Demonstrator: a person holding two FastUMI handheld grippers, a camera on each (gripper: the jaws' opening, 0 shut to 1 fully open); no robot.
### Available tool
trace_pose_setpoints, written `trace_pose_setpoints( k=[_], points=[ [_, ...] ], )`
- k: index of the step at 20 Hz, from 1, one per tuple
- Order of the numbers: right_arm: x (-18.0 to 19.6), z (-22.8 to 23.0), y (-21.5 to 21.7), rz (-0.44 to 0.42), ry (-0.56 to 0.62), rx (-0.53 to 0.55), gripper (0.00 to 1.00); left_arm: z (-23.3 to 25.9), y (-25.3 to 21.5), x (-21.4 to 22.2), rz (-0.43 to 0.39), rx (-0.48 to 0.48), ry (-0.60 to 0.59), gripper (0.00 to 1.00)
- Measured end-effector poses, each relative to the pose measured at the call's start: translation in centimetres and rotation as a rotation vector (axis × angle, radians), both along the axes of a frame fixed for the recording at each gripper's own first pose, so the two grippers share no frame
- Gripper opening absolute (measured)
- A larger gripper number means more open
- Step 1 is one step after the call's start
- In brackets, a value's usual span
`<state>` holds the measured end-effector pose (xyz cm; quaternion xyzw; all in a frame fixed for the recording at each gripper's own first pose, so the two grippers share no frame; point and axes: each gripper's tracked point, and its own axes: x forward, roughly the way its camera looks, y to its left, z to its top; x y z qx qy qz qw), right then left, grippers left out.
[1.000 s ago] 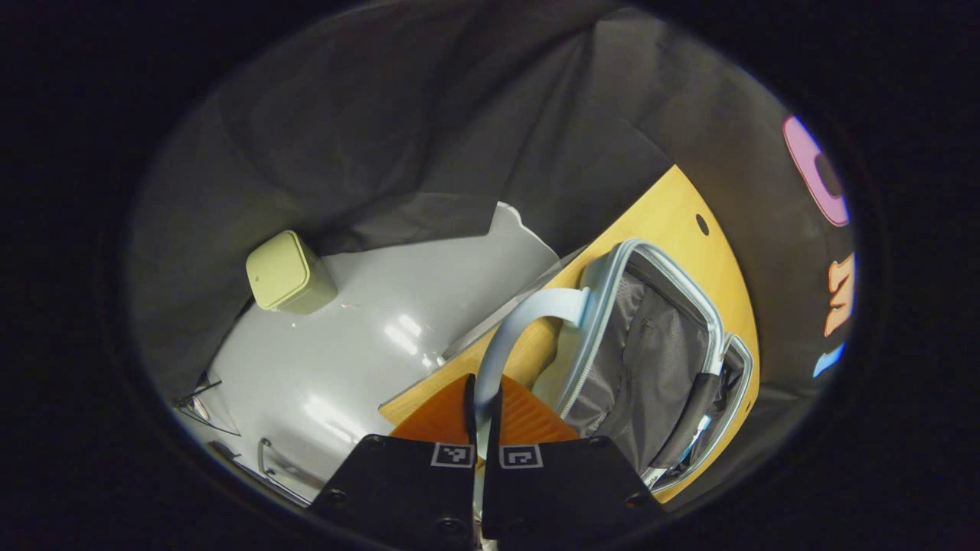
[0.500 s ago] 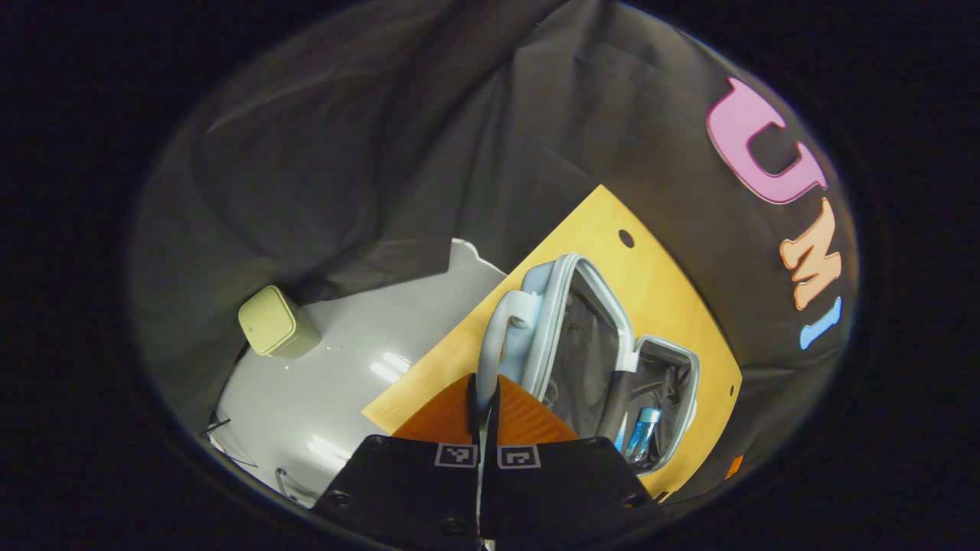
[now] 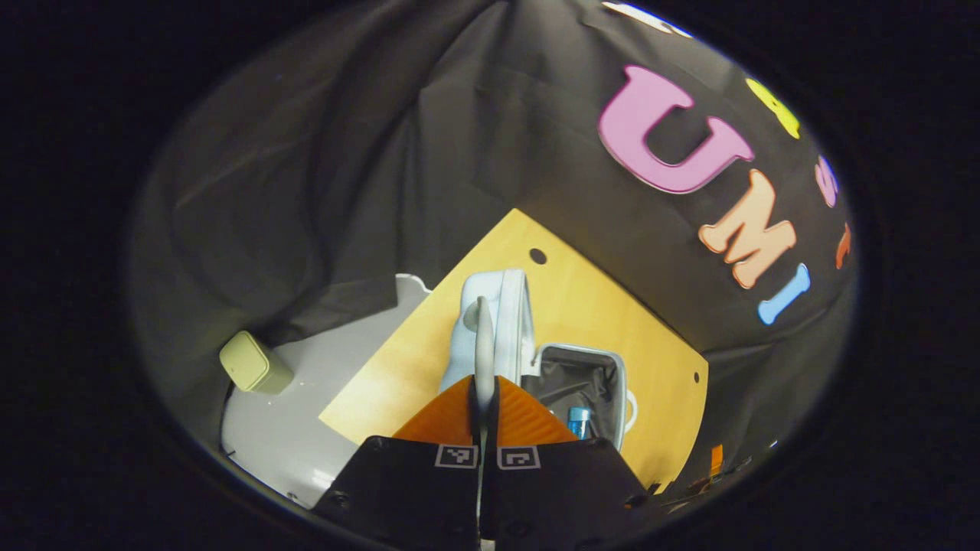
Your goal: First open the suitcase, pack the skin care products into it, and then close the suitcase.
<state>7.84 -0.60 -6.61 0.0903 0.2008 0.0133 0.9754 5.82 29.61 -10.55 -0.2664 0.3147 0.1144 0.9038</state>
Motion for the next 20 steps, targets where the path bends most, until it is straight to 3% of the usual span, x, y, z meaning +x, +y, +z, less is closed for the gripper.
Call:
trace_pose_setpoints(
  k=[11, 15, 20],
  points=[
    [-1.3, 0.3, -4.0, -0.038, -0.024, -0.015, 0.98, 4.5, -13.2, 6.5, -0.209, 0.042, -0.049, 0.0],
    [-1.2, 0.2, -4.0, -0.023, -0.022, -0.011, 0.98, 4.0, -18.9, 8.7, -0.316, 0.036, -0.044, 0.0],
    [-1.7, -0.1, -3.8, -0.007, -0.014, -0.014, 0.98, 2.4, -24.2, 10.7, -0.394, 0.016, -0.028, 0.0]
  ],
)
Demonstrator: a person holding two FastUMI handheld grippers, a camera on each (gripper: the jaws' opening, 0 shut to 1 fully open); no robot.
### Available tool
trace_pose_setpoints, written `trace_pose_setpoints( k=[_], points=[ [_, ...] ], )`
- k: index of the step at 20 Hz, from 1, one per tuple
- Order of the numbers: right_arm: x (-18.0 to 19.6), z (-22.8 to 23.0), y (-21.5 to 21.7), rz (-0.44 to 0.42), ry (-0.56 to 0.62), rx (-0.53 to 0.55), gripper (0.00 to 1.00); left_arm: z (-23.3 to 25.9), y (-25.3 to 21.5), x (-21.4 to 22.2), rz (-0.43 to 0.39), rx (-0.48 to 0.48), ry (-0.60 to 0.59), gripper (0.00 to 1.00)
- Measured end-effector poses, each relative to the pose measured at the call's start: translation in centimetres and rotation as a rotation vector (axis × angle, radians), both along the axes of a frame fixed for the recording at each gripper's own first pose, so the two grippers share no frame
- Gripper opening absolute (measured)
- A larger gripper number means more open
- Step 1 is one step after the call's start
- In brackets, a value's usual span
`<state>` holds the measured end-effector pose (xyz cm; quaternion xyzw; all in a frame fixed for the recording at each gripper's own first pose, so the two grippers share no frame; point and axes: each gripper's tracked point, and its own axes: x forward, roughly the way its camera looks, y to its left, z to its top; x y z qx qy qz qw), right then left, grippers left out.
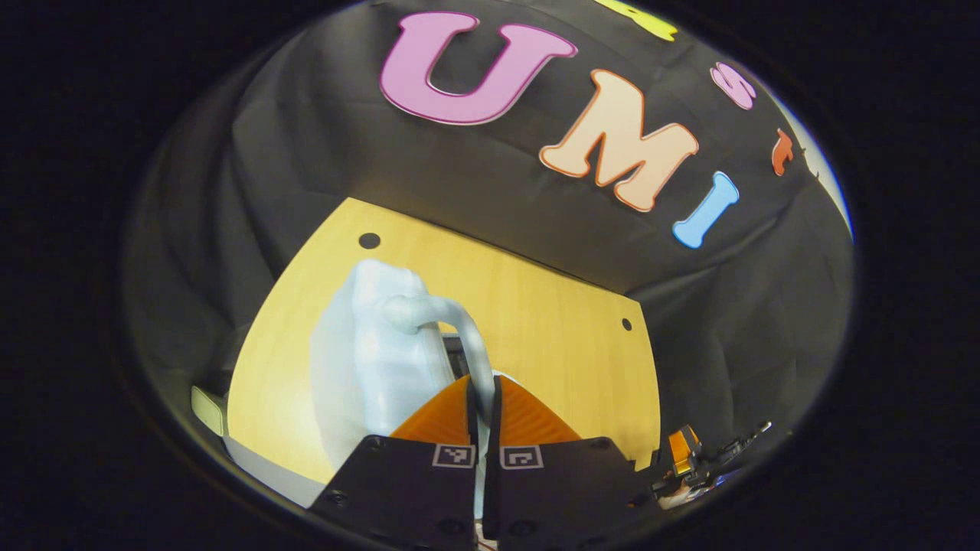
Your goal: First open the suitcase, pack the skin care products into it, and then close the suitcase.
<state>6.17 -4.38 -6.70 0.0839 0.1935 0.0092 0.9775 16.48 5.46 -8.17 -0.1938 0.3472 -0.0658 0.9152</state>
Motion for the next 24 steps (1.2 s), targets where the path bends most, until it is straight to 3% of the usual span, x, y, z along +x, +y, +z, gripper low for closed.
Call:
trace_pose_setpoints(
  k=[12, 21, 24],
  points=[
    [-0.1, -0.5, 0.7, -0.01, 0.006, 0.057, 0.98, -7.7, -9.3, 3.1, -0.104, 0.058, 0.111, 0.0],
    [-0.2, -0.2, 1.2, -0.028, -0.013, 0.057, 0.98, -16.0, -13.3, 4.6, -0.145, 0.139, 0.242, 0.0],
    [-0.4, -0.2, 0.9, -0.037, -0.012, 0.051, 0.98, -17.5, -13.8, 5.0, -0.165, 0.145, 0.268, 0.05]
  ],
)
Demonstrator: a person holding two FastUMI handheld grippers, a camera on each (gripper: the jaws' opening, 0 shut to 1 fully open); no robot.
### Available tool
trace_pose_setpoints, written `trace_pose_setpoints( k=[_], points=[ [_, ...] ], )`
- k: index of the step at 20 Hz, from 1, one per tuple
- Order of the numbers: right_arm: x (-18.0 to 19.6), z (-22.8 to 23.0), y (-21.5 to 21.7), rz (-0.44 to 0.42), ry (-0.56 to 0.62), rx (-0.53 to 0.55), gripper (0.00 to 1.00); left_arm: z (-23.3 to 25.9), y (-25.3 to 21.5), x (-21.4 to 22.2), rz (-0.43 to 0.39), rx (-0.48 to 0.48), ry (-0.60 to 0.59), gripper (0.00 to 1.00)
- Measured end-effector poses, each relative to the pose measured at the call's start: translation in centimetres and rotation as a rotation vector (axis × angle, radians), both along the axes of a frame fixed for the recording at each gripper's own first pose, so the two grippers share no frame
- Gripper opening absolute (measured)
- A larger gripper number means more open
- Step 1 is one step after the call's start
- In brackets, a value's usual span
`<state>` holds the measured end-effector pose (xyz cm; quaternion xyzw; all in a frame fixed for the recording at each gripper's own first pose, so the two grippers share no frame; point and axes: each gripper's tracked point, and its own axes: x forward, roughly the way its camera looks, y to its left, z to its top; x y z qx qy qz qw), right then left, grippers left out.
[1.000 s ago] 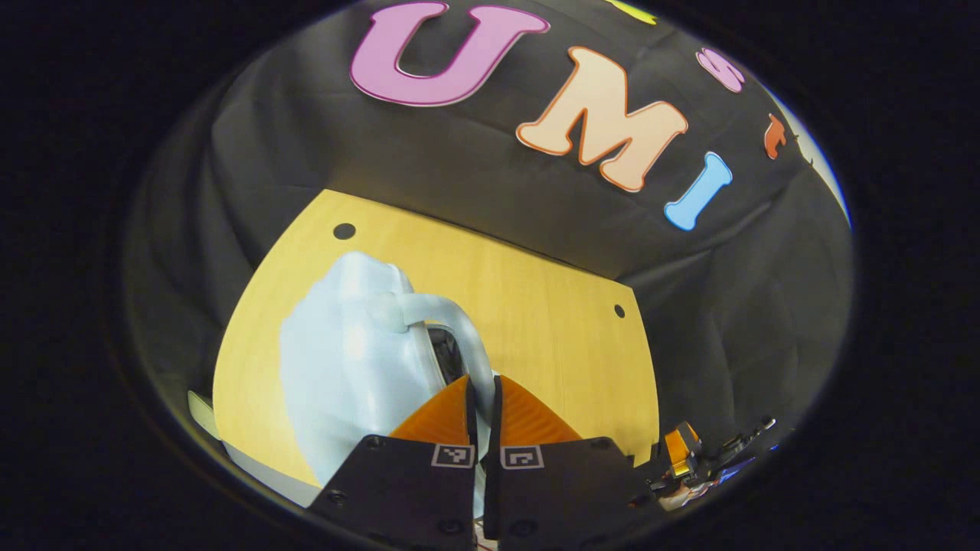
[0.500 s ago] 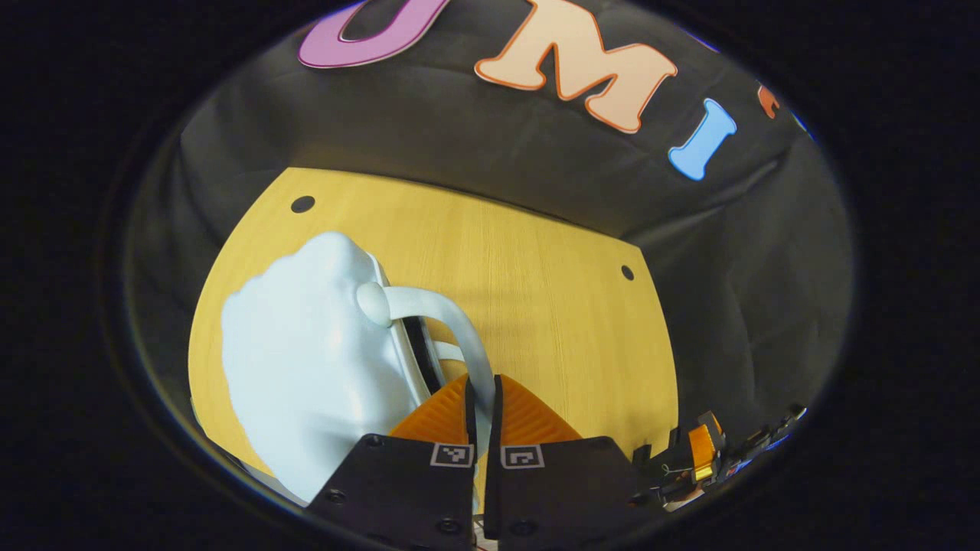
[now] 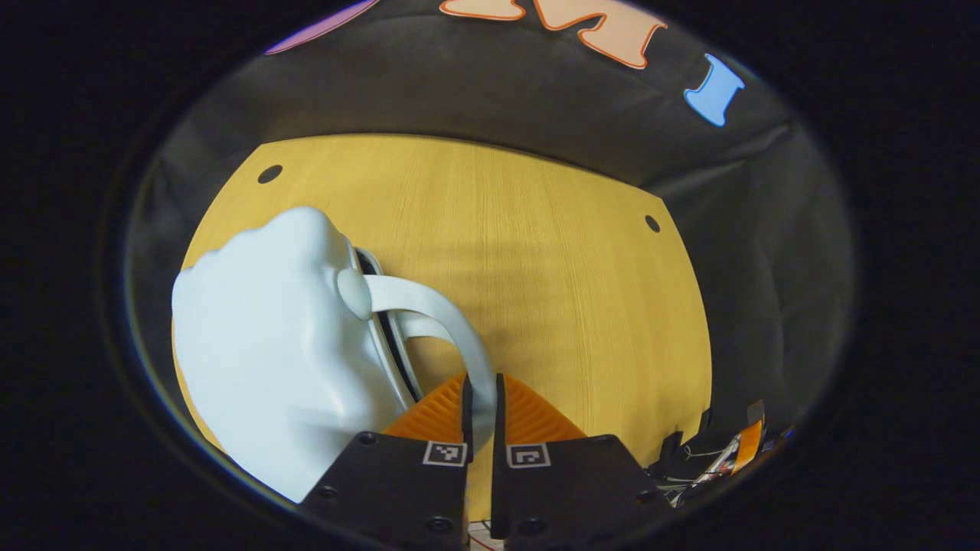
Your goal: First open the suitcase, pack the skin care products into it, and then close the suitcase.
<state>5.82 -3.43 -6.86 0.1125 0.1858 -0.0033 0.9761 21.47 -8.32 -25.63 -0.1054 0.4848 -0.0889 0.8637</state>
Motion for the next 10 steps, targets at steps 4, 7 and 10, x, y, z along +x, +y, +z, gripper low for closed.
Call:
trace_pose_setpoints(
  k=[4, 7, 10],
  points=[
    [0.0, -0.2, -0.1, -0.004, 0.006, 0.001, 0.98, 0.9, 0.2, -0.2, 0.012, 0.005, -0.022, 0.2],
    [0.2, -0.5, 0.4, 0.008, 0.009, 0.0, 0.98, 1.1, -0.7, -0.2, 0.024, 0.004, -0.041, 0.86],
    [0.5, -0.6, 0.9, 0.027, 0.013, -0.007, 0.98, 2.3, -0.8, -1.2, 0.037, 0.006, -0.085, 0.95]
  ],
)
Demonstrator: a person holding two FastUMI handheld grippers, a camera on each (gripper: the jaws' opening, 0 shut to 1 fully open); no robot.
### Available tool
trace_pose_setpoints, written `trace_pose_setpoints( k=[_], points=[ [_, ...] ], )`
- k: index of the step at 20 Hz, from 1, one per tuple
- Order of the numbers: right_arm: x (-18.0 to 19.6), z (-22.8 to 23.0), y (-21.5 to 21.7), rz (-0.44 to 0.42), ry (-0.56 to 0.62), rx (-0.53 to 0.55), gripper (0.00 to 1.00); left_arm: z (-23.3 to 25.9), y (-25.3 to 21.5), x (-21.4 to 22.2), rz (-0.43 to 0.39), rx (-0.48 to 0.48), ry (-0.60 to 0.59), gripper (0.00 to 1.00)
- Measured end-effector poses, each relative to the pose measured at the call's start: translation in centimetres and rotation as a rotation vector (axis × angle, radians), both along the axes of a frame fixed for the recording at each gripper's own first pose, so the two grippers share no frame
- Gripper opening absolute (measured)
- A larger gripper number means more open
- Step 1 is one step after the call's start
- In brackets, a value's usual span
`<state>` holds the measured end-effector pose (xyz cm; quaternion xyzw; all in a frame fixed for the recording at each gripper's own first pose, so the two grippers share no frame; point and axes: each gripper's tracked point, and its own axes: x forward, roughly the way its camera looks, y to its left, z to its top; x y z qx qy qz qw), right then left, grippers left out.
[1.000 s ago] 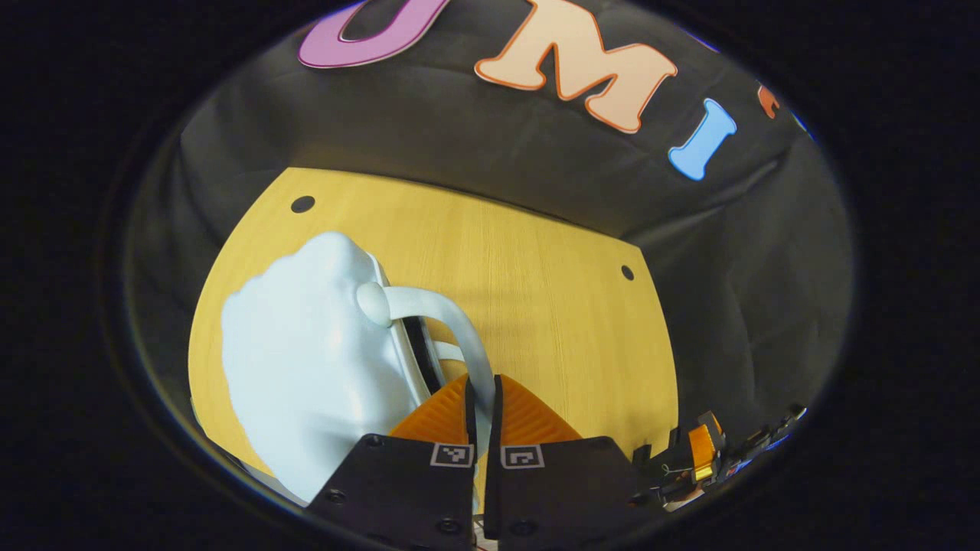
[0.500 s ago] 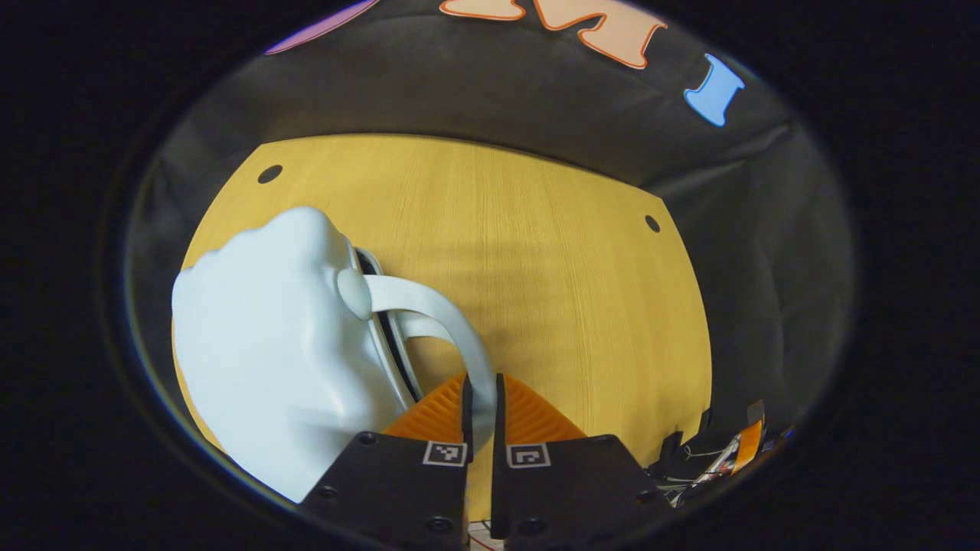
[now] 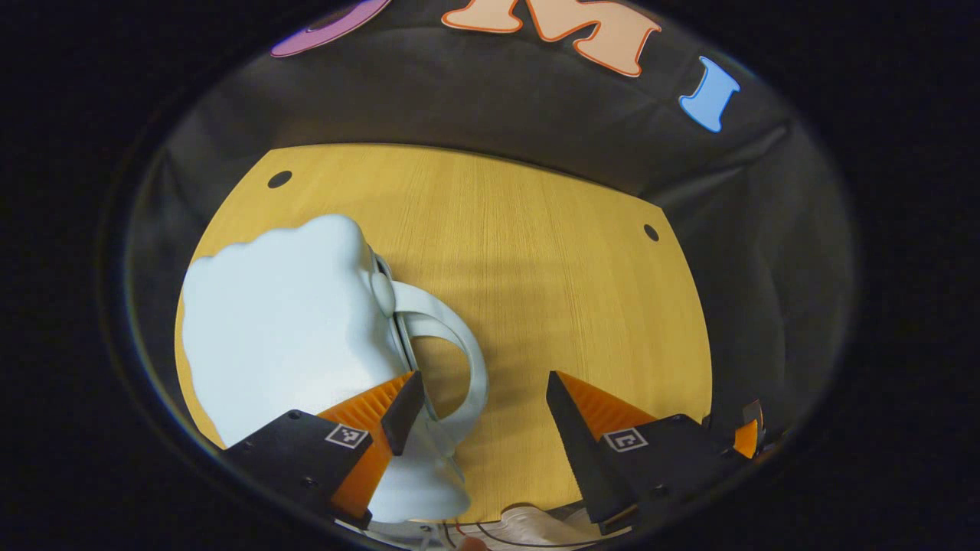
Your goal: First open the suitcase, pack the skin care products into it, and then close the suitcase.
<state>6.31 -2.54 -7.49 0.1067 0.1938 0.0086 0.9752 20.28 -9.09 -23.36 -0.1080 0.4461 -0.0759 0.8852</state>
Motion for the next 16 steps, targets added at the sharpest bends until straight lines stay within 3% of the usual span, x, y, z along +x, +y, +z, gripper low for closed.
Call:
trace_pose_setpoints(
  k=[16],
  points=[
    [0.8, 0.3, 1.0, 0.027, -0.018, -0.008, 0.98, 4.1, -2.2, -6.5, -0.006, 0.012, -0.166, 0.95]
  ],
)
